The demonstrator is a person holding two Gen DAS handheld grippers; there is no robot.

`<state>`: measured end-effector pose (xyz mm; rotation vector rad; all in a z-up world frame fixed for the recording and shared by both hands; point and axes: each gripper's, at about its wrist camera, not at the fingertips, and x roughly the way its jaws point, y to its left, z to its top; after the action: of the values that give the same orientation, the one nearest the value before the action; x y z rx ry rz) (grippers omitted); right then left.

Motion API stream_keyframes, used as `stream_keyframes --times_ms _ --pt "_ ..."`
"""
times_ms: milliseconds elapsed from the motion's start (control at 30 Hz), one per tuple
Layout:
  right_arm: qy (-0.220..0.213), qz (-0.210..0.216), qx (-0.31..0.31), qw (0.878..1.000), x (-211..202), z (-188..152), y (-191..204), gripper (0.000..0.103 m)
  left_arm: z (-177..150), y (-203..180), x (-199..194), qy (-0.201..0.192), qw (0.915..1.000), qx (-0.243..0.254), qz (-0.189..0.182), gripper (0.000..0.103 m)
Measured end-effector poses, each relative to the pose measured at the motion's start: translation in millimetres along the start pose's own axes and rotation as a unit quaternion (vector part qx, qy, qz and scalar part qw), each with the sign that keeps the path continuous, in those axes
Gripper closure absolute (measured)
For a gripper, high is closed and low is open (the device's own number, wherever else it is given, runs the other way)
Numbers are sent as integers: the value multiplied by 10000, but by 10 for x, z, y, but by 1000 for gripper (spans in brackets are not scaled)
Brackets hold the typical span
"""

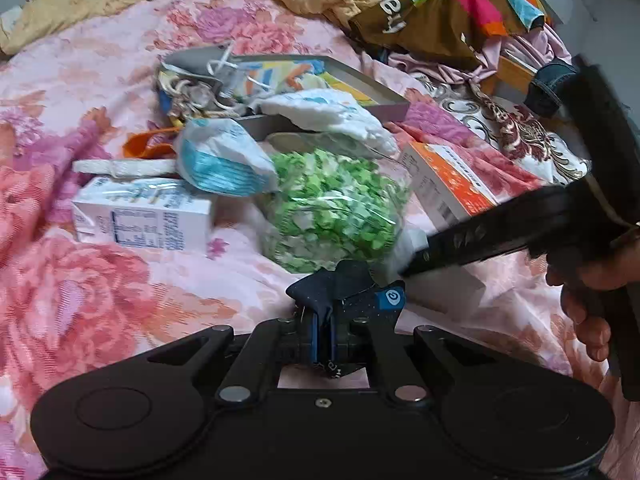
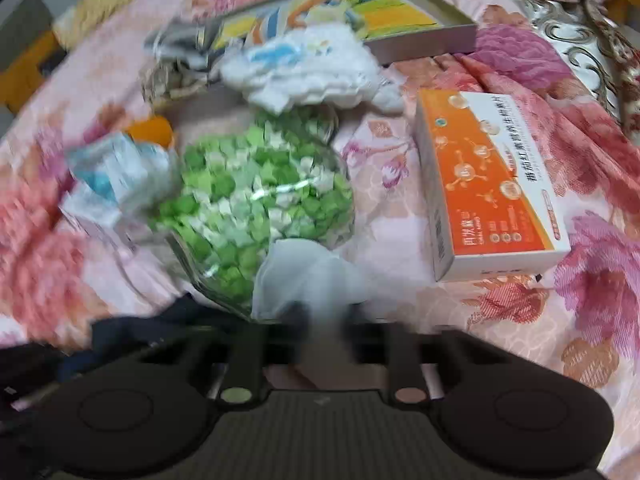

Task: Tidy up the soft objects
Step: 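Carry the black mask in the left tool to the box lid while the right tool carries the white cloth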

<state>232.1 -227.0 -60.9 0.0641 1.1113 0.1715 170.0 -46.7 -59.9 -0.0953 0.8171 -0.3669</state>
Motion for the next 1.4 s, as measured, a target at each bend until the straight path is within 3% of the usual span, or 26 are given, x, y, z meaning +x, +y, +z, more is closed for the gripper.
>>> stream_keyframes --times_ms 33,100,433,700,867,1033,1233,1400 --pt "-17 21 -27 10000 -14 -4 12 92 9 12 -2 -6 10000 -40 22 98" --pt "-178 313 22 9994 -110 -21 13 93 37 40 -23 -54 9999 -150 49 98" --pt "-1306 757 259 9882 -845 1 13 94 243 51 -391 -589 9974 -404 -120 99" --pt "-1991 909 82 9757 -1050 550 62 94 852 55 -611 -1235 9918 -297 -168 99" --pt "-2388 1042 157 9653 -879 1116 40 94 1347 174 -482 -1588 9870 -213 -76 99" --pt "-2587 1161 236 9587 -483 1472 39 94 1742 389 -50 -1799 9834 -208 -96 99" --pt "-2732 944 36 9573 -129 1740 98 94 1994 685 521 -1912 9806 -414 -97 99" --pt "-2743 899 10 9574 97 1938 160 94 2018 950 813 -1849 9810 -585 -49 99"
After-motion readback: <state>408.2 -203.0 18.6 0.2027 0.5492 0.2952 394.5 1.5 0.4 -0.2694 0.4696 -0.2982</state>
